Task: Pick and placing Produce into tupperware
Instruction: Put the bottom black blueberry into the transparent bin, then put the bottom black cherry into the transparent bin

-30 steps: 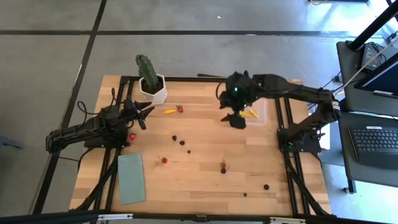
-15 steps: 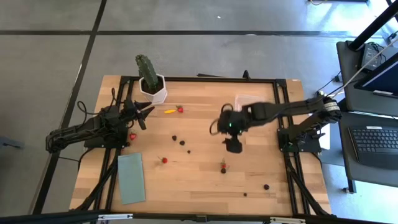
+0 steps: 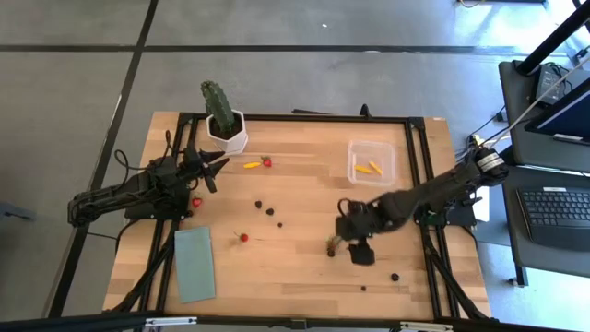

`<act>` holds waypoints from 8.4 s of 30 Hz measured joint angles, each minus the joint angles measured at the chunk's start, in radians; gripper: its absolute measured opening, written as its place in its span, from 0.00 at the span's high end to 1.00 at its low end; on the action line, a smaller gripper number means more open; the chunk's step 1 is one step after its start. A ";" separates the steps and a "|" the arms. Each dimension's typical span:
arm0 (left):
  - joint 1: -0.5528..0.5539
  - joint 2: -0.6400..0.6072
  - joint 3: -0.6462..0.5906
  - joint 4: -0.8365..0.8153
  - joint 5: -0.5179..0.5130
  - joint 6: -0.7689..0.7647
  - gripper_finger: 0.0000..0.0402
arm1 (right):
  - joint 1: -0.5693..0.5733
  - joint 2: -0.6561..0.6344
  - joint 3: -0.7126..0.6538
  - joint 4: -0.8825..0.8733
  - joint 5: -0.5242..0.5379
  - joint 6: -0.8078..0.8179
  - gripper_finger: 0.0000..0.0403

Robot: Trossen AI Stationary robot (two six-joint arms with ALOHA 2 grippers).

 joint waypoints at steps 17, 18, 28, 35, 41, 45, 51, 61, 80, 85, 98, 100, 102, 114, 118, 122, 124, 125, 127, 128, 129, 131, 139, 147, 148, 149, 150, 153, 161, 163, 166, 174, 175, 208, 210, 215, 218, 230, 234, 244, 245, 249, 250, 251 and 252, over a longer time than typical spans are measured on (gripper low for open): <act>0.000 0.000 0.000 0.000 0.001 -0.004 0.69 | 0.282 0.061 -0.004 0.045 0.191 0.237 0.30; 0.000 0.000 0.000 0.000 0.001 -0.004 0.69 | 0.288 0.067 -0.004 0.052 0.191 0.246 0.30; 0.000 0.000 0.000 0.000 0.001 -0.004 0.69 | 0.408 0.163 -0.004 0.257 0.395 0.483 0.30; 0.000 0.000 0.000 0.000 0.001 -0.004 0.69 | 0.539 0.219 -0.004 0.299 0.668 0.763 0.30; 0.000 0.000 0.000 0.000 0.001 -0.004 0.69 | 0.614 0.298 -0.004 0.307 0.705 0.924 0.30; 0.000 0.000 0.000 0.000 0.001 -0.004 0.69 | 0.662 0.345 -0.004 0.306 0.703 0.987 0.30; 0.000 0.000 0.000 0.000 0.001 -0.020 0.69 | 0.698 0.396 -0.003 0.283 0.710 1.028 0.30; 0.000 0.000 0.000 0.000 0.000 -0.031 0.69 | 0.710 0.474 0.000 0.277 0.751 1.067 0.30; 0.000 0.000 0.000 0.000 0.000 -0.030 0.69 | 0.748 0.505 -0.002 0.248 0.749 1.098 0.54; 0.000 0.000 0.000 0.000 0.000 -0.030 0.69 | 0.749 0.506 -0.003 0.244 0.749 1.102 0.63; 0.000 0.000 0.000 0.000 0.000 -0.030 0.69 | 0.768 0.507 -0.003 0.241 0.745 1.107 0.71; 0.000 0.000 0.000 0.000 0.000 -0.030 0.69 | 0.768 0.507 -0.003 0.237 0.743 1.107 0.73; 0.000 0.000 0.000 0.000 0.000 -0.030 0.69 | 0.768 0.507 -0.003 0.236 0.743 1.108 0.76; 0.000 0.000 0.000 0.000 0.000 -0.030 0.69 | 0.758 0.499 0.008 0.204 0.732 1.210 0.88; 0.000 0.000 0.000 0.000 0.000 -0.030 0.69 | 0.723 0.463 0.047 0.070 0.678 1.237 0.88; 0.000 0.000 0.000 0.000 0.000 -0.030 0.69 | 0.658 0.358 0.078 -0.170 0.676 1.238 0.88; 0.000 0.000 0.000 0.000 0.000 -0.030 0.69 | 0.623 0.279 0.085 -0.319 0.710 1.267 0.88; 0.000 0.000 0.000 0.000 0.000 -0.030 0.69 | 0.604 0.239 0.086 -0.395 0.731 1.286 0.88; 0.000 0.000 0.000 0.000 0.000 -0.030 0.69 | 0.563 0.143 0.093 -0.518 0.760 1.324 0.88; 0.000 0.000 0.000 0.000 0.000 -0.030 0.69 | 0.537 0.088 0.100 -0.576 0.766 1.336 0.88; 0.000 0.000 0.000 0.000 0.000 -0.030 0.69 | 0.509 0.032 0.105 -0.634 0.767 1.339 0.88; 0.000 0.000 0.000 0.000 0.000 -0.030 0.69 | 0.441 -0.077 0.117 -0.716 0.746 1.337 0.88; 0.000 0.000 0.000 0.000 0.000 -0.030 0.69 | 0.095 -0.453 0.185 -0.785 0.704 1.179 0.89; 0.000 0.000 0.000 0.000 0.000 -0.030 0.69 | -0.263 -0.549 0.196 -0.694 0.626 0.838 0.89; 0.000 0.000 0.000 0.000 0.000 -0.030 0.69 | -0.303 -0.539 0.196 -0.665 0.600 0.794 0.89; 0.000 0.000 0.000 0.000 0.000 -0.029 0.69 | -0.341 -0.528 0.196 -0.639 0.571 0.752 0.89; 0.000 0.000 0.000 0.000 0.000 -0.029 0.69 | -0.382 -0.513 0.196 -0.619 0.544 0.716 0.89; 0.000 0.000 0.000 0.000 0.000 -0.029 0.69 | -0.491 -0.462 0.196 -0.603 0.474 0.630 0.89; 0.000 0.000 0.000 0.000 0.000 -0.029 0.69 | -0.717 -0.276 0.196 -0.575 0.318 0.416 0.89; 0.000 0.000 0.000 0.000 0.000 -0.030 0.69 | -0.763 -0.222 0.196 -0.559 0.276 0.356 0.89; 0.000 0.000 0.000 0.000 0.000 -0.030 0.69 | -0.818 -0.141 0.196 -0.551 0.230 0.275 0.89; 0.000 0.000 0.000 0.000 0.000 -0.035 0.69 | -0.890 0.058 0.196 -0.509 0.215 0.081 0.89; 0.000 0.000 0.000 0.000 0.000 -0.036 0.69 | -0.897 0.078 0.196 -0.496 0.204 0.059 0.89; 0.000 0.000 0.000 0.000 0.001 -0.030 0.69 | -0.935 0.244 0.196 -0.410 0.175 -0.076 0.77; 0.000 0.000 0.000 0.000 0.001 -0.029 0.69 | -0.935 0.242 0.196 -0.438 0.175 -0.077 0.75; 0.000 0.000 0.000 0.000 0.001 -0.027 0.69 | -0.884 0.175 0.195 -0.486 0.265 -0.073 0.70; 0.000 0.000 0.000 0.000 0.001 -0.027 0.69 | -0.824 0.082 0.195 -0.508 0.325 -0.006 0.68; 0.000 0.000 0.000 0.000 0.000 -0.030 0.69 | -0.410 -0.336 0.195 -0.724 0.290 0.545 0.63; 0.000 0.000 0.000 0.000 0.001 -0.030 0.69 | -0.251 -0.397 0.195 -0.737 0.284 0.707 0.50; 0.000 0.000 0.000 0.000 0.001 -0.037 0.69 | 0.103 -0.327 0.195 -0.701 0.323 0.927 0.25; 0.000 0.000 0.000 0.000 0.001 -0.043 0.69 | 0.140 -0.309 0.195 -0.702 0.348 0.948 0.24; 0.000 0.000 0.000 0.000 0.006 -0.074 0.69 | 0.320 -0.234 0.195 -0.706 0.486 1.037 0.24; 0.000 0.000 0.000 0.000 0.011 -0.084 0.69 | 0.366 -0.218 0.195 -0.717 0.513 1.094 0.24; 0.000 0.000 0.000 0.000 0.015 -0.087 0.69 | 0.409 -0.203 0.195 -0.733 0.525 1.166 0.24; 0.000 0.000 0.000 0.000 0.021 -0.087 0.69 | 0.449 -0.187 0.195 -0.747 0.526 1.234 0.24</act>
